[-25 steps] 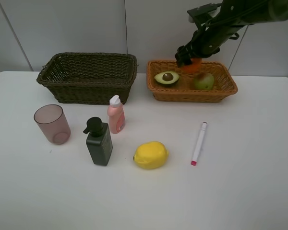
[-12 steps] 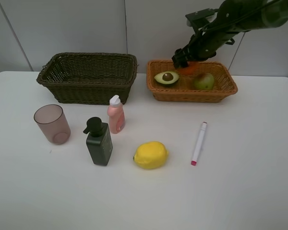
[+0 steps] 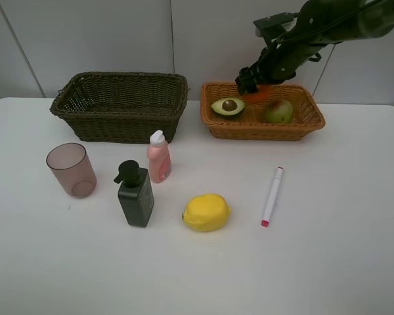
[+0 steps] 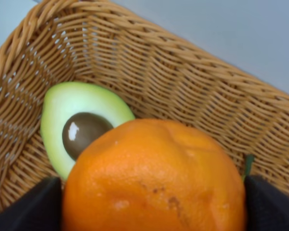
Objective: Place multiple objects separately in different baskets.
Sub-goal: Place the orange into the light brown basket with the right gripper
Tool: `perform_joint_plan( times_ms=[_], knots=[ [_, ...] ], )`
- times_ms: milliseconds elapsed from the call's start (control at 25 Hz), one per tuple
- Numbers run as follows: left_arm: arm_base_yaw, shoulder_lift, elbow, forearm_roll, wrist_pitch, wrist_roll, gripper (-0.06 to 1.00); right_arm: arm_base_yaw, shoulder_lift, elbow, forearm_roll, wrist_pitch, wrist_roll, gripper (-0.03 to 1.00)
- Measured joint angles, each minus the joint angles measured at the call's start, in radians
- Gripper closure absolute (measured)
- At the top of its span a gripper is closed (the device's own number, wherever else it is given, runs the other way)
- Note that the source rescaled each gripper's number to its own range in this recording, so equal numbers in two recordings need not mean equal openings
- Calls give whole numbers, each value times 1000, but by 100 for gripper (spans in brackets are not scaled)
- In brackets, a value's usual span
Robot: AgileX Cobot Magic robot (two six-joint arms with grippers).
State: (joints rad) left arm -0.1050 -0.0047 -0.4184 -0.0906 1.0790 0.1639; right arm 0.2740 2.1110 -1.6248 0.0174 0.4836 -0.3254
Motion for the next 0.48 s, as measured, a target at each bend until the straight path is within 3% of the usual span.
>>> perform_joint_plan(
  times_ms=[80,240,480],
  knots=[
    [0,0,0,0,0,0,6,0,0,0,-1,4,0,24],
    [0,0,0,0,0,0,6,0,0,0,-1,2,34,2],
    [0,0,0,0,0,0,6,1,0,0,-1,14,48,-2]
  ],
)
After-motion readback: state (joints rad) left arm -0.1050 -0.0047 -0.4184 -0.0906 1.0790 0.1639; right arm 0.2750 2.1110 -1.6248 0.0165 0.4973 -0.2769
